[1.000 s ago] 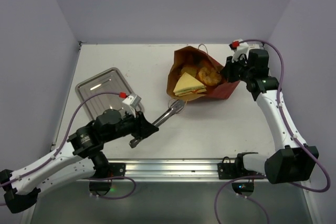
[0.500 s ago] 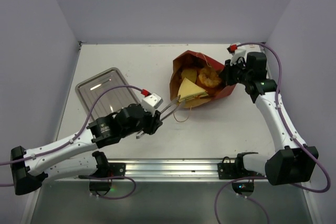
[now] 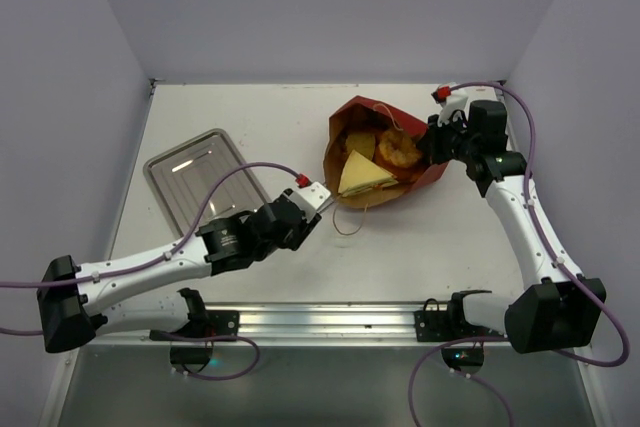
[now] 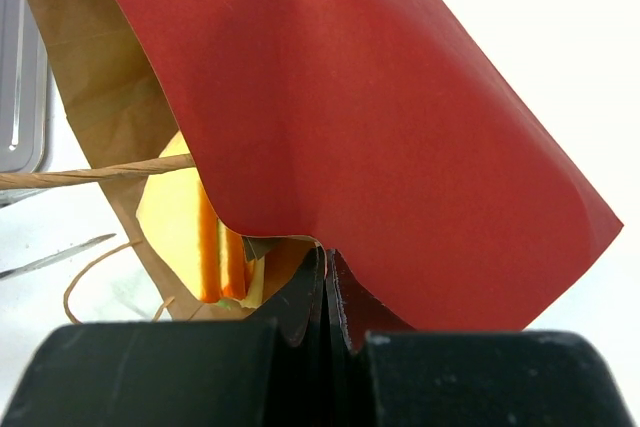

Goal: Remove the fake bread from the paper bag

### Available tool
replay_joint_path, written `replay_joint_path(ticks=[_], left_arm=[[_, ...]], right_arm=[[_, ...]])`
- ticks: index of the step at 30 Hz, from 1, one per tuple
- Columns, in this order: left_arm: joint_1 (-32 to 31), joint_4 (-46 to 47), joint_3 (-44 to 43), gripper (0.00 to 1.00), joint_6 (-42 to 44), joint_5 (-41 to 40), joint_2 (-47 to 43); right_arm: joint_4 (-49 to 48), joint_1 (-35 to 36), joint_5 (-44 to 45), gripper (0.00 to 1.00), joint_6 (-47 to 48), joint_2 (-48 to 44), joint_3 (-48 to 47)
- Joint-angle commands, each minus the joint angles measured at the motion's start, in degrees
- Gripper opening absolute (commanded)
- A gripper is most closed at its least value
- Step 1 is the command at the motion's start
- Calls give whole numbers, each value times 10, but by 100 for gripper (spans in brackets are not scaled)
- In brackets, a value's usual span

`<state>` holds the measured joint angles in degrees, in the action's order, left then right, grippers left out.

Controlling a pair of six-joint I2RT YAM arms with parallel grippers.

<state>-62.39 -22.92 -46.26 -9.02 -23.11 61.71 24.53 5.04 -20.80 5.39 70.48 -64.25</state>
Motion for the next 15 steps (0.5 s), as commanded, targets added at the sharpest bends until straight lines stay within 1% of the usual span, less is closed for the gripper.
replay_joint_path(ticks=[1, 5, 15], left_arm=[[-5, 63, -35, 49, 33, -26, 15], [-7, 69, -45, 49, 40, -10, 36], [-13, 81, -51, 48, 54, 3, 53]], right_arm=[[-34, 0, -13, 0, 7, -4, -3], [-34, 1, -12, 0, 7, -4, -3], [-35, 0, -14, 0, 4, -1, -4]])
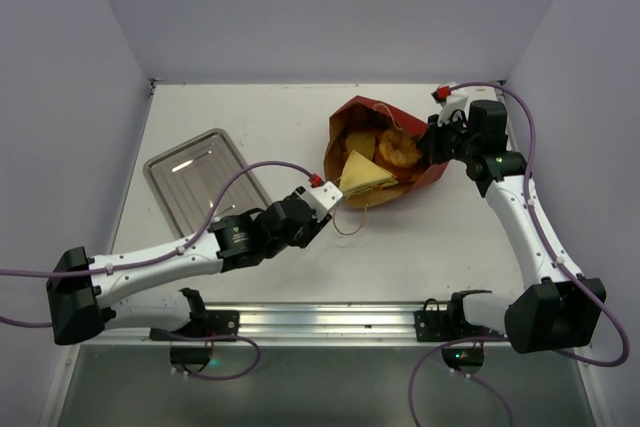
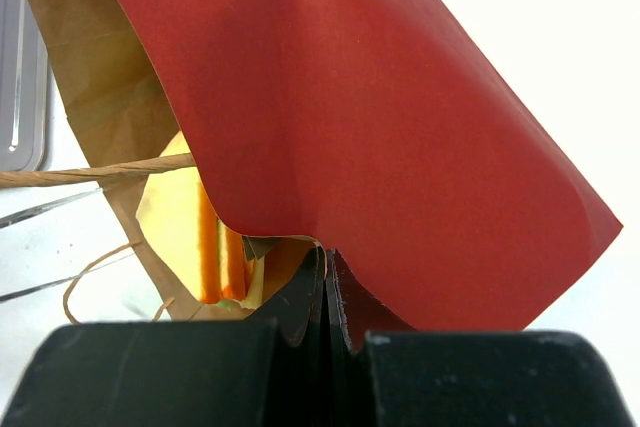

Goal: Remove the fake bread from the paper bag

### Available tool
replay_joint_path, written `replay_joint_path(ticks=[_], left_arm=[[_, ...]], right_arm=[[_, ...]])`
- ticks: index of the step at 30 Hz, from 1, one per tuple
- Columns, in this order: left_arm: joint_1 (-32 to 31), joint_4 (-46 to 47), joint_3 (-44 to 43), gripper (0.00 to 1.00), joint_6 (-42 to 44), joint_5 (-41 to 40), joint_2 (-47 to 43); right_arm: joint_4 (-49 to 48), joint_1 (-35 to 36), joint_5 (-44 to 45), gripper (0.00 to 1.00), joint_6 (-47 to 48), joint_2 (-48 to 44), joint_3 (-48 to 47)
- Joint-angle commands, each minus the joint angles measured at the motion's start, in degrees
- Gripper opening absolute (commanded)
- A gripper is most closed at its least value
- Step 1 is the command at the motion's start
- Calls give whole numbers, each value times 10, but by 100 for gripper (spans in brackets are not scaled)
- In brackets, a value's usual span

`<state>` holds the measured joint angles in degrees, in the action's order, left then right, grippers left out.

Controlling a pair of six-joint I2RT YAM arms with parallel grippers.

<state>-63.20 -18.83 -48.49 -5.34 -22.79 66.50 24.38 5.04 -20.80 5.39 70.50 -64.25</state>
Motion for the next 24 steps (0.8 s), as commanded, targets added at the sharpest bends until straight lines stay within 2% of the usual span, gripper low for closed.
replay_joint_path(ticks=[1, 12, 15, 16, 18, 19, 21, 24], left_arm=[[-4, 42, -31, 48, 18, -1, 8], [-5, 45, -83, 46, 45, -52, 103], [-5, 44, -92, 30, 44, -91, 115], [-5, 44, -92, 21, 40, -102, 113], [-5, 44, -92, 13, 34, -105, 104], [-6, 44, -90, 5, 32, -104, 91], [-5, 43, -86, 0, 24, -99, 75], [-5, 39, -82, 0, 12, -76, 41]], right_arm=[[-34, 1, -14, 0, 4, 0, -4], [-34, 0, -16, 0, 1, -3, -4], [-35, 1, -17, 0, 1, -6, -4], [-34, 0, -14, 0, 1, -7, -4], [-36, 1, -14, 0, 1, -9, -1], [-36, 0, -14, 0, 1, -10, 0], [-39, 1, -11, 0, 1, -12, 1], [-40, 1, -7, 0, 1, -12, 2]])
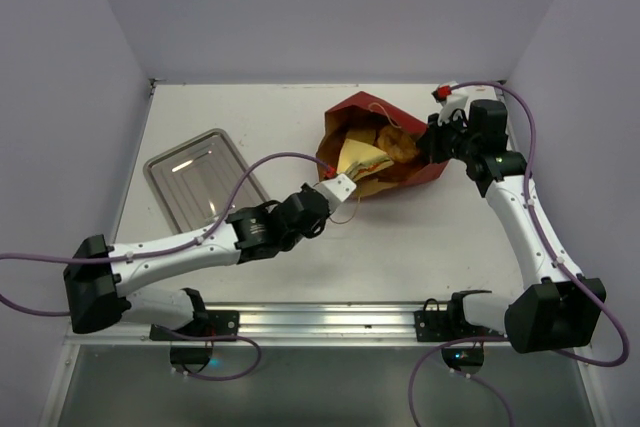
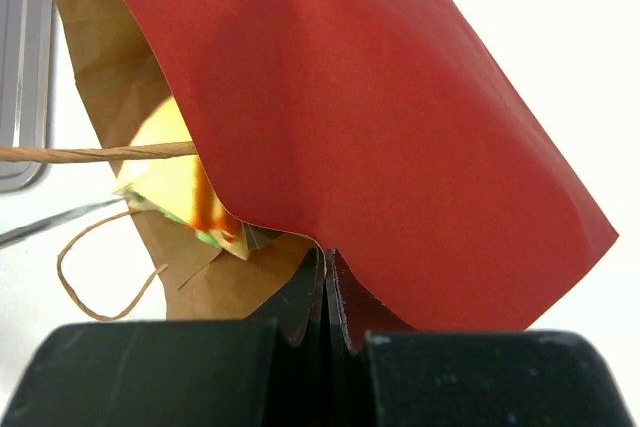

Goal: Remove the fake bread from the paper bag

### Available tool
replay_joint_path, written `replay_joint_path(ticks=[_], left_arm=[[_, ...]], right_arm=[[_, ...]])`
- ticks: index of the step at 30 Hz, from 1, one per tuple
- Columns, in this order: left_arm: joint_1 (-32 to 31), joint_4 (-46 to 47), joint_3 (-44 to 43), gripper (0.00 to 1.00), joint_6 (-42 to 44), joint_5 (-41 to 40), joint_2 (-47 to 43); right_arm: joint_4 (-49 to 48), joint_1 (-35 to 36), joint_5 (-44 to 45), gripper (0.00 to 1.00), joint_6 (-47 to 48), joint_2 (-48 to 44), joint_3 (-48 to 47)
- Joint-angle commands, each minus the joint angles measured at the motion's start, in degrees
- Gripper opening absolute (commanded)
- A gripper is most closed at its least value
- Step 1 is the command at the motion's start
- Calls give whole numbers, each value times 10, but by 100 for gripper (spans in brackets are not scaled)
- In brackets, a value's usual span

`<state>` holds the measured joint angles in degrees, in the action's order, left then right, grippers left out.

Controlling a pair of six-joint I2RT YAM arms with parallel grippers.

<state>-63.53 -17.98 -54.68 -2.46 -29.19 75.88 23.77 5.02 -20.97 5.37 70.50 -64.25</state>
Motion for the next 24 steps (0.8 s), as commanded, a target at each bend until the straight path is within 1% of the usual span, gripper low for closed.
replay_joint_path(ticks=[1, 6, 11, 16, 21, 24], left_arm=[[-2, 30, -16, 0, -23, 2, -70], [-2, 18, -4, 0, -48, 35, -124], [-2, -1, 15, 0, -95, 72, -176], [-2, -43, 39, 0, -129, 88, -266], [-2, -126, 32, 0, -161, 70, -360], [-2, -186, 8, 0, -185, 14, -383]], right_arm=[[-34, 1, -5, 0, 1, -12, 1], [-33, 0, 3, 0, 1, -12, 0], [-33, -1, 6, 0, 1, -14, 0], [-31, 0, 9, 0, 1, -15, -1], [-29, 0, 13, 0, 1, -13, -4], [-29, -1, 14, 0, 1, -12, -7]])
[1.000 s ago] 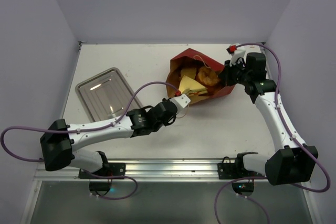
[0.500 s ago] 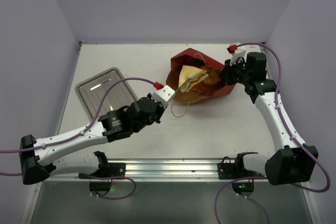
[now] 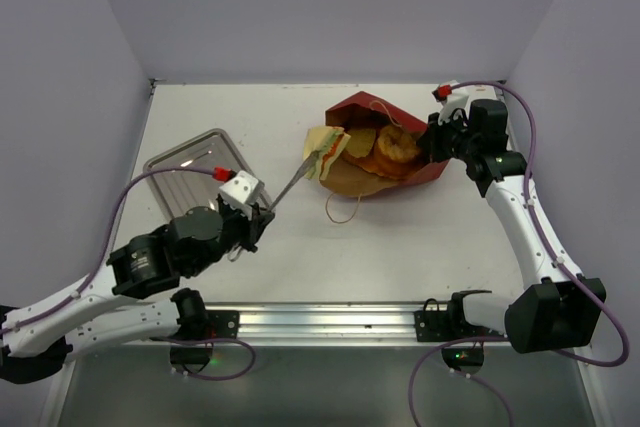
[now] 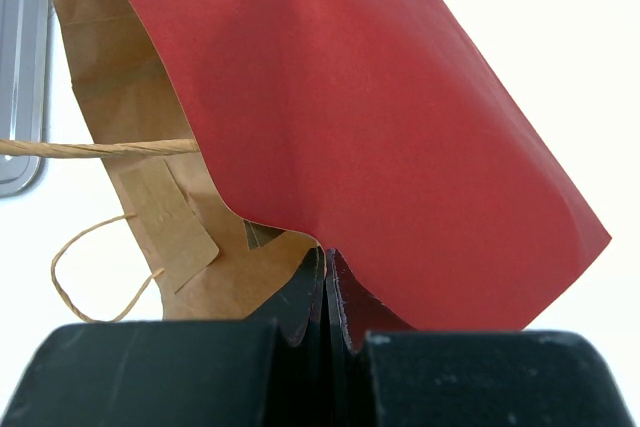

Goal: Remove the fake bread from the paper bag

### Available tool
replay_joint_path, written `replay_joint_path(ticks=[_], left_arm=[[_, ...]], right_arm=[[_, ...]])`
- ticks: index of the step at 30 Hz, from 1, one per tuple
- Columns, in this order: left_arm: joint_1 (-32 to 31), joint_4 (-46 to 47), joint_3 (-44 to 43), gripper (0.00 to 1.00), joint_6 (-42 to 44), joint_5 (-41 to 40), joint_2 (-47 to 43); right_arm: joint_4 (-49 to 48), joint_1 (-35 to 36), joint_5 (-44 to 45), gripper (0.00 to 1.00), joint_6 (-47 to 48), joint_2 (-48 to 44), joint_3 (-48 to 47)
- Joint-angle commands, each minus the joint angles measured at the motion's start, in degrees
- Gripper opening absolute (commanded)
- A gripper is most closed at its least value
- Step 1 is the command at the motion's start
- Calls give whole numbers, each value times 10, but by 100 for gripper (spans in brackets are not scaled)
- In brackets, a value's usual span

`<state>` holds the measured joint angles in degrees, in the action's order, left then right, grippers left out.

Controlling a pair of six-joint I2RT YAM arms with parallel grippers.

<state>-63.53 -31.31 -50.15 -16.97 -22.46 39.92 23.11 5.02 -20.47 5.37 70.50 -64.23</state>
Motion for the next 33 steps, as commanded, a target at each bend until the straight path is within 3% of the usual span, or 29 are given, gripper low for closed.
replay_joint_path(ticks=[1, 10, 12, 15, 22, 33], left_arm=[[-2, -66, -43, 0, -46, -88, -22], [19, -190, -106, 0, -113, -289, 84], [65, -169, -107, 0, -72, -279, 114], [206, -93, -81, 0, -3, -201, 138], [366, -40, -67, 0, 49, -160, 215], [397, -16, -63, 0, 61, -144, 317]], right_arm=[[-21, 0, 9, 0, 0, -12, -8], [-23, -1, 7, 0, -2, -17, -5], [-23, -1, 5, 0, -3, -18, -5], [-22, -1, 3, 0, -4, -21, -4], [-27, -1, -3, 0, -6, -33, 2], [-33, -1, -14, 0, -12, -38, 8]])
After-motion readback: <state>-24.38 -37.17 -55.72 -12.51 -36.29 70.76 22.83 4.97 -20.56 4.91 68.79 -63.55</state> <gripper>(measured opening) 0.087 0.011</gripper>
